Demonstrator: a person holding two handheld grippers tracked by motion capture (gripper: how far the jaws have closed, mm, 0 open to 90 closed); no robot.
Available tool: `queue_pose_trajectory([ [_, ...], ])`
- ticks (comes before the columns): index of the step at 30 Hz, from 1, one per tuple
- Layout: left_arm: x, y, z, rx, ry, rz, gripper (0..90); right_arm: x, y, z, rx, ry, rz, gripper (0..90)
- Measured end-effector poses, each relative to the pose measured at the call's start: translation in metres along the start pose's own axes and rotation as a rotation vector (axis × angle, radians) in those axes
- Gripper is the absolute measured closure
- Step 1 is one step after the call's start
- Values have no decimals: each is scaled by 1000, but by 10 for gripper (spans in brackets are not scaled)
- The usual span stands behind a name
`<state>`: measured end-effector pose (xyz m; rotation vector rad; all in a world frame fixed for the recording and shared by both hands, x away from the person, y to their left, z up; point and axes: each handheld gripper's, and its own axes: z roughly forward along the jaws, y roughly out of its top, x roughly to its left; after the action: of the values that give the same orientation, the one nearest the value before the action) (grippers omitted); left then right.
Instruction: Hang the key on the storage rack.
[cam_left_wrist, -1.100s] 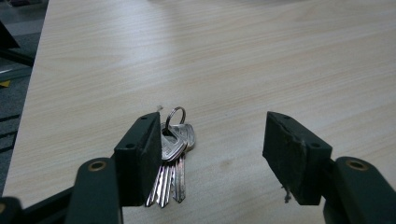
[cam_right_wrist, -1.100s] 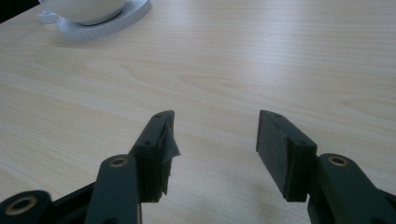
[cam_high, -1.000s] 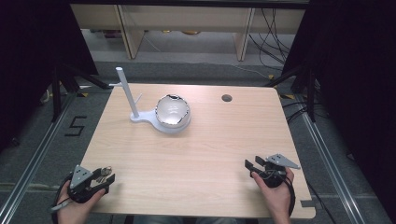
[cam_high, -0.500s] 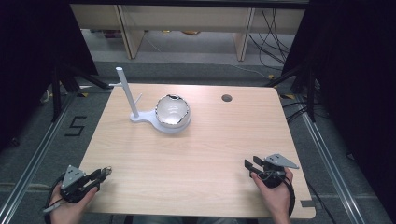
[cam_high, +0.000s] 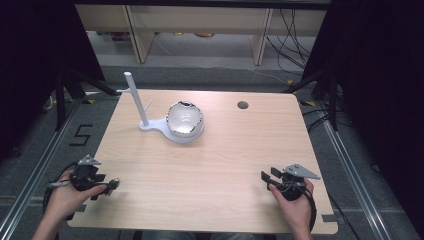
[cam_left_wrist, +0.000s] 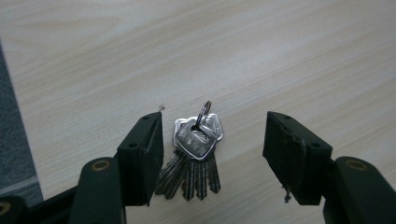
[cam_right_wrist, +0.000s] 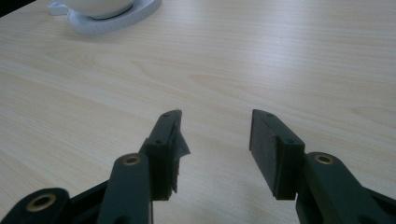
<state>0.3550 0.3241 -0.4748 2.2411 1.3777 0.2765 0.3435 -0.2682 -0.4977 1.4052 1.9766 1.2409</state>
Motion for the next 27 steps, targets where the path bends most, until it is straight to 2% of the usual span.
queue_pose_trajectory([
  [1,0,0,0,0,0,0,362,0,0,0,0,0,0,542],
  [2,2,5,9,77,1,30,353,1,0,-1,15,1,3,541],
  [3,2,5,9,77,1,30,355,1,0,-1,15,1,3,541],
  [4,3,9,14,138,20,59,355,3,0,-2,15,24,36,541],
  [5,3,9,14,138,20,59,355,3,0,-2,15,24,36,541],
  [6,3,10,15,170,26,69,355,3,1,-2,13,20,26,540],
  [7,2,11,16,183,31,81,355,3,1,-2,12,25,35,540],
  [8,1,12,18,203,24,81,355,1,0,-1,3,20,20,539],
  [9,1,13,19,209,17,75,355,3,0,-2,12,17,46,538],
  [11,0,13,22,212,12,86,350,2,0,-2,16,23,46,537],
  [12,0,13,25,231,15,88,348,2,0,-2,12,24,40,536],
  [13,1,13,26,234,17,104,346,-1,0,-1,3,35,4,535],
  [14,1,14,25,239,17,104,354,-1,0,-1,3,33,3,535],
  [15,2,15,26,238,21,119,355,3,0,-1,10,25,42,535],
  [16,3,17,25,252,25,143,362,2,0,-2,6,24,27,534],
  [19,2,18,28,264,14,142,378,-1,0,-1,6,34,4,534],
  [20,2,21,28,291,9,160,391,-1,0,-1,6,36,3,533],
  [21,2,21,28,291,9,160,403,-1,0,-1,6,36,3,533],
  [22,0,24,29,316,7,155,407,-1,0,-1,6,36,5,532],
  [25,-2,26,30,324,1,148,444,-2,1,-1,17,19,-3,531],
  [27,-1,31,31,373,-3,191,454,-1,1,-1,14,35,5,530],
])
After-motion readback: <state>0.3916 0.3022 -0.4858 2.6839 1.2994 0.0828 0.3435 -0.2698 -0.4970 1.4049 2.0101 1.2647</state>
